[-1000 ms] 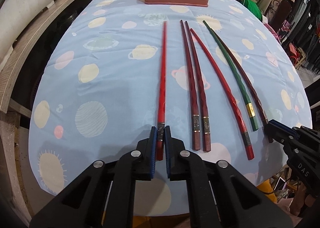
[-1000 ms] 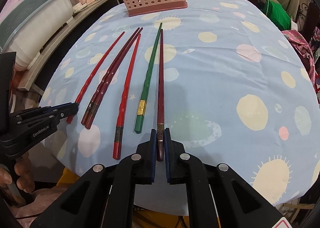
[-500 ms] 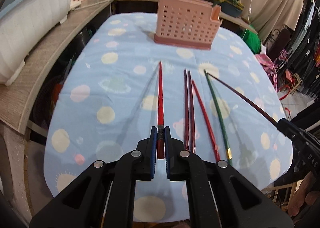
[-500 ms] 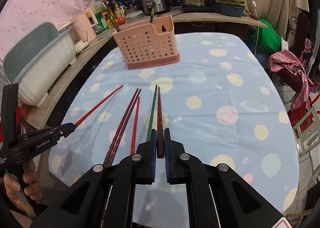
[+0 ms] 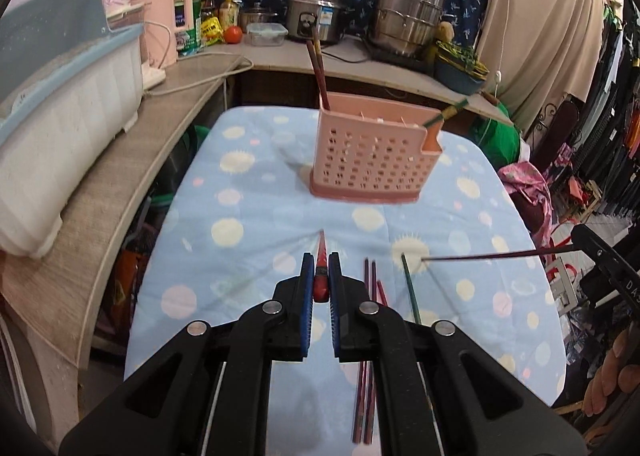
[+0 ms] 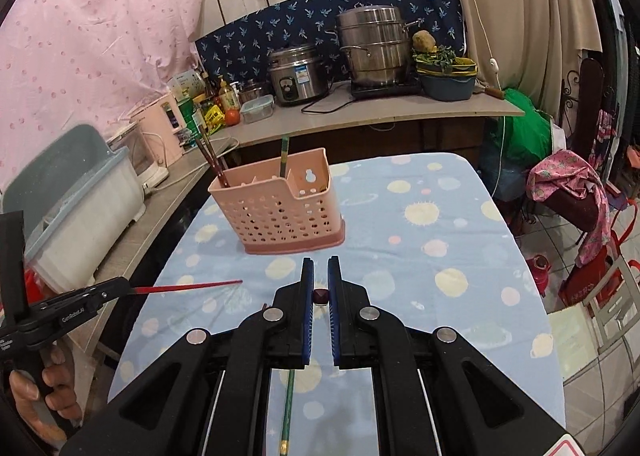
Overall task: Organize utensils
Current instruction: 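Lift both held chopsticks and carry them to the pink basket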
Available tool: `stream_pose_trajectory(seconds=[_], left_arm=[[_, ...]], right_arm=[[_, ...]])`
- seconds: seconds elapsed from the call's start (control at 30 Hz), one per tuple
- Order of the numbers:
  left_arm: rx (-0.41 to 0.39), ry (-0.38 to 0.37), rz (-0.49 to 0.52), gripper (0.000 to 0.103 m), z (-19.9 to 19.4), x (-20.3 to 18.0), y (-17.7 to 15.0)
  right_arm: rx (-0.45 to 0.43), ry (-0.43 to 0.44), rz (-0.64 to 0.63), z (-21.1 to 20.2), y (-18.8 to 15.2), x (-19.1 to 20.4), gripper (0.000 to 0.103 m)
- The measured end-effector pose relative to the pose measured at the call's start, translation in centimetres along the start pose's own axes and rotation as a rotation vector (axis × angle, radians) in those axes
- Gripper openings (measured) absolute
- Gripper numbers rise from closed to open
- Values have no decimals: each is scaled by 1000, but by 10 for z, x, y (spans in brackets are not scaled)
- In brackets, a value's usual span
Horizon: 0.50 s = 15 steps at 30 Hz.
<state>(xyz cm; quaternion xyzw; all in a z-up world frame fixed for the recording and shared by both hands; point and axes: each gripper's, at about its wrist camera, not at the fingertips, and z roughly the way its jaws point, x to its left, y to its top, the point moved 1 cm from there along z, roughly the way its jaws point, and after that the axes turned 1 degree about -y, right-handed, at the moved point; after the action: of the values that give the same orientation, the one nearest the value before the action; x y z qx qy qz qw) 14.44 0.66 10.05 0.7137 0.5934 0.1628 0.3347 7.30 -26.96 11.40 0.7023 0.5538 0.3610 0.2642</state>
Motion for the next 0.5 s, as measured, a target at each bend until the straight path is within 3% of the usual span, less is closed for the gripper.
stream_pose_trajectory(seconds=[0.5], left_arm=[[-77,22,8,7,10,-1,65]], right_arm=[[-56,10,19,24,51,2,7]])
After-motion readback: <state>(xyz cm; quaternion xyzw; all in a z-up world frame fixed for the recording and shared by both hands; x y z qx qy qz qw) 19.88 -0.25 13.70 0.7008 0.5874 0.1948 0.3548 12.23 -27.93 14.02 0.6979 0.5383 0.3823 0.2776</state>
